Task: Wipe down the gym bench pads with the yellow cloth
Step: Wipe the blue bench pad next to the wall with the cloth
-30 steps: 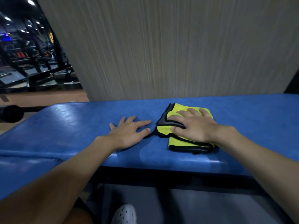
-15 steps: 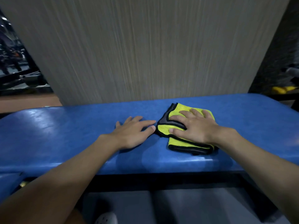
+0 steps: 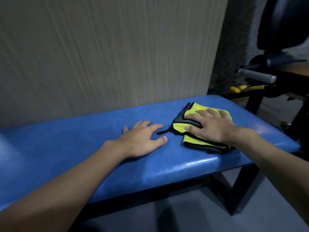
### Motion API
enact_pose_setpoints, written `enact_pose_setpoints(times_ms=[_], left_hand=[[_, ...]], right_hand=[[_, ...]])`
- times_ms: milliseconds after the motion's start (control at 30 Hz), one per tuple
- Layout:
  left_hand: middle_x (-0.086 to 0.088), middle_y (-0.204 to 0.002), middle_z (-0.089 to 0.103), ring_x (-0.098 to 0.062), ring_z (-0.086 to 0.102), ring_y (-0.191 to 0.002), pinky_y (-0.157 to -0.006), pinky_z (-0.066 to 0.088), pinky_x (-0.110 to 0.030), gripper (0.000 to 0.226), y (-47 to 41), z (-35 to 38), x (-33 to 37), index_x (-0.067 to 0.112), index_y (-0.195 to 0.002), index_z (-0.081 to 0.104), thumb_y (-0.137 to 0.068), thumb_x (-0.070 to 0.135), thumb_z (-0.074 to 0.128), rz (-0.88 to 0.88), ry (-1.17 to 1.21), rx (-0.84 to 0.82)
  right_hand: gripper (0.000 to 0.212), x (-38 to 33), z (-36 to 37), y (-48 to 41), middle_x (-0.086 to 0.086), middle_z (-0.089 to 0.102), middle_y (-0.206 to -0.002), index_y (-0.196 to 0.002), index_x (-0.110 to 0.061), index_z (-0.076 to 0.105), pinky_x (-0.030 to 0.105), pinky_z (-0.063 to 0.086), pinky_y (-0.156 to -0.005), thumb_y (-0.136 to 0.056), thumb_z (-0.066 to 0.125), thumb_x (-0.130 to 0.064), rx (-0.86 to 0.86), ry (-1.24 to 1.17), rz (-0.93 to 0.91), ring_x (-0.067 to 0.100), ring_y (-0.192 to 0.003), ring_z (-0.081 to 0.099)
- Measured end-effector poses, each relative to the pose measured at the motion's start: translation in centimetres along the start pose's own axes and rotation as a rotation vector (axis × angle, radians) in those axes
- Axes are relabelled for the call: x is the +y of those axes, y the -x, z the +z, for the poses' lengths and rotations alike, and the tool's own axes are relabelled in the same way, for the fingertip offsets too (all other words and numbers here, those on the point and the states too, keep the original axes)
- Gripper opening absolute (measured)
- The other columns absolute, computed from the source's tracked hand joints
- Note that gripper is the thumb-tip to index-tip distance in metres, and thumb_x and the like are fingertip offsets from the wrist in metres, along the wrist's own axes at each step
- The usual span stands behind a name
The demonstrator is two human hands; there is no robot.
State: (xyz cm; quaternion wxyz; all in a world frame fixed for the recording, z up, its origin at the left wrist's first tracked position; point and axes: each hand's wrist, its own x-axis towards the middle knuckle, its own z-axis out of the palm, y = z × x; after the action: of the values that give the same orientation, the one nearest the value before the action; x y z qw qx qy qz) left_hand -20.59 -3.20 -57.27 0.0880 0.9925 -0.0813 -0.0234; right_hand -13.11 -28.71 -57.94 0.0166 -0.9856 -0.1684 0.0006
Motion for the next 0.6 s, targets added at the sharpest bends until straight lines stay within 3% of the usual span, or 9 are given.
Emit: enact_pose_setpoints(times_ms=[133, 267, 467, 600], left_hand=[[0.008, -0.163, 0.02, -0.015, 0.009, -0.153, -0.118, 0.01, -0.062, 0.065, -2.6, 0.7, 5.1, 0.044, -0.153, 0.026, -0.094, 0.07, 0.036, 0.089, 0.021, -0.031], [0.015, -0.163, 0.02, -0.012, 0.014, -0.151, -0.118, 0.011, -0.061, 0.075, -3.9, 1.2, 8.9, 0.04, -0.157, 0.014, -0.093, 0.07, 0.039, 0.177, 0.065, -0.026], [0.012, -0.16, 0.025, -0.015, 0.016, -0.149, -0.114, 0.013, -0.066, 0.081, -4.6, 2.0, 10.2, 0.046, -0.154, 0.014, -0.085, 0.079, 0.042, 0.177, 0.011, -0.018], [0.012, -0.158, 0.03, -0.016, 0.02, -0.149, -0.116, 0.011, -0.066, 0.069, -4.6, 1.7, 10.3, 0.049, -0.153, 0.018, -0.091, 0.07, 0.04, 0.151, 0.082, -0.006]], right_hand=[[0.074, 4.1, -0.1, 1.0, -0.01, 0.021, -0.163, -0.145, -0.059, 0.02, 0.055, 0.005, -0.119, -0.076, 0.016, -0.086, 0.023, 0.0, 0.084, 0.023, -0.152, 0.01], [0.069, 8.3, -0.2, 2.3, -0.01, 0.023, -0.161, -0.143, -0.059, 0.024, 0.055, 0.008, -0.118, -0.079, 0.02, -0.085, 0.055, -0.035, 0.184, 0.024, -0.151, 0.012], [0.059, 12.2, 0.3, 5.7, -0.007, 0.035, -0.153, -0.139, -0.057, 0.03, 0.057, 0.029, -0.107, -0.085, 0.026, -0.079, 0.171, -0.193, 0.314, 0.03, -0.14, 0.034], [0.06, 10.6, 1.3, 7.8, -0.003, 0.034, -0.156, -0.139, -0.057, 0.029, 0.055, 0.023, -0.11, -0.083, 0.015, -0.074, 0.244, -0.128, 0.376, 0.03, -0.143, 0.03]])
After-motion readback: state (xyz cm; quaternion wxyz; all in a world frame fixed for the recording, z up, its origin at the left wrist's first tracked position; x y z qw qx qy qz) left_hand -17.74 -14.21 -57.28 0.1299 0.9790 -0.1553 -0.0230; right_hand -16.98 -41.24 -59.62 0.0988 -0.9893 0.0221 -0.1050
